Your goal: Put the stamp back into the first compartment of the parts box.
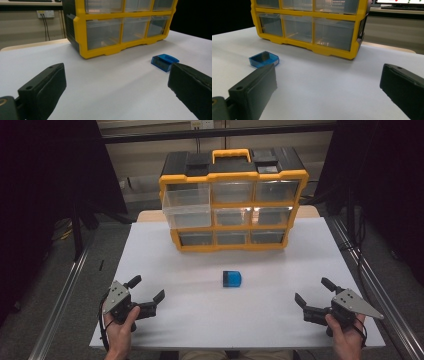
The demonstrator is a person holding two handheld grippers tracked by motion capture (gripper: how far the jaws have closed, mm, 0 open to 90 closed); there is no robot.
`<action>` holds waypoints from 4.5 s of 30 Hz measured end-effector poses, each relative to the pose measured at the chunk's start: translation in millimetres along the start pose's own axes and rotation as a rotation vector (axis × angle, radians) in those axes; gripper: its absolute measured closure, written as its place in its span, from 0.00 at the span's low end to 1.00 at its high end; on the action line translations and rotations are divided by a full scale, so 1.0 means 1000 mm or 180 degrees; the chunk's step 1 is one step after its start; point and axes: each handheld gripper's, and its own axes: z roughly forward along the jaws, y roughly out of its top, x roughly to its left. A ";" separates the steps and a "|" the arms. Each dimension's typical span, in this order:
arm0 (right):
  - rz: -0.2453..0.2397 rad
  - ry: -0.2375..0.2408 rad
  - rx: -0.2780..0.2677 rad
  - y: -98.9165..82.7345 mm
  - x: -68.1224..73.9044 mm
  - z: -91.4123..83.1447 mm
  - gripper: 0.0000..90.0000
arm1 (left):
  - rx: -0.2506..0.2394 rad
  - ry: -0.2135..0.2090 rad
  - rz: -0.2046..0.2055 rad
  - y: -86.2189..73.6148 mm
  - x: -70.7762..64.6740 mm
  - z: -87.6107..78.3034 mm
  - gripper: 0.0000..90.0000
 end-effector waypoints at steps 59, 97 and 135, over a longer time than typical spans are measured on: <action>0.0117 0.0317 0.0140 -0.003 0.004 0.009 0.00 | 0.0566 -0.1301 0.0224 0.052 -0.052 0.119 0.04; 0.0078 0.0356 0.0165 -0.003 0.005 0.010 0.00 | 0.1651 -0.1793 0.1111 0.072 -0.086 0.209 0.06; 0.0095 0.0391 0.0232 -0.004 0.005 0.013 0.00 | 0.2405 -0.2127 0.1507 0.041 -0.104 0.254 0.35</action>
